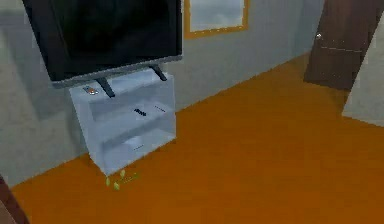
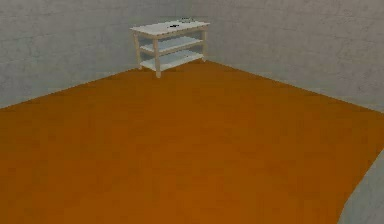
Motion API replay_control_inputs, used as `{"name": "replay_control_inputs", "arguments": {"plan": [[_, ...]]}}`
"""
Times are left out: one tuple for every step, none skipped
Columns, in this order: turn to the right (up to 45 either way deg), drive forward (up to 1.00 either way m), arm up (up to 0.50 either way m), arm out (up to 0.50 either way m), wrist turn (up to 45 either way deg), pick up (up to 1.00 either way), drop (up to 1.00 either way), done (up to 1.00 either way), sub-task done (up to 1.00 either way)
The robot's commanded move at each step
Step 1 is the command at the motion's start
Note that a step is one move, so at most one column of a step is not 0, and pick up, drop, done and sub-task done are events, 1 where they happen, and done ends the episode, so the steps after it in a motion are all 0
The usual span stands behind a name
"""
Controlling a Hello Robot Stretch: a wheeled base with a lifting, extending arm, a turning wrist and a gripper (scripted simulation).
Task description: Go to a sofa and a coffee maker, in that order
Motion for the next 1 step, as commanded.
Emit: {"name": "replay_control_inputs", "arguments": {"plan": [[0.0, 0.25, 0.00, 0.00, 0.0, 0.00, 0.00, 0.00, 0.00]]}}
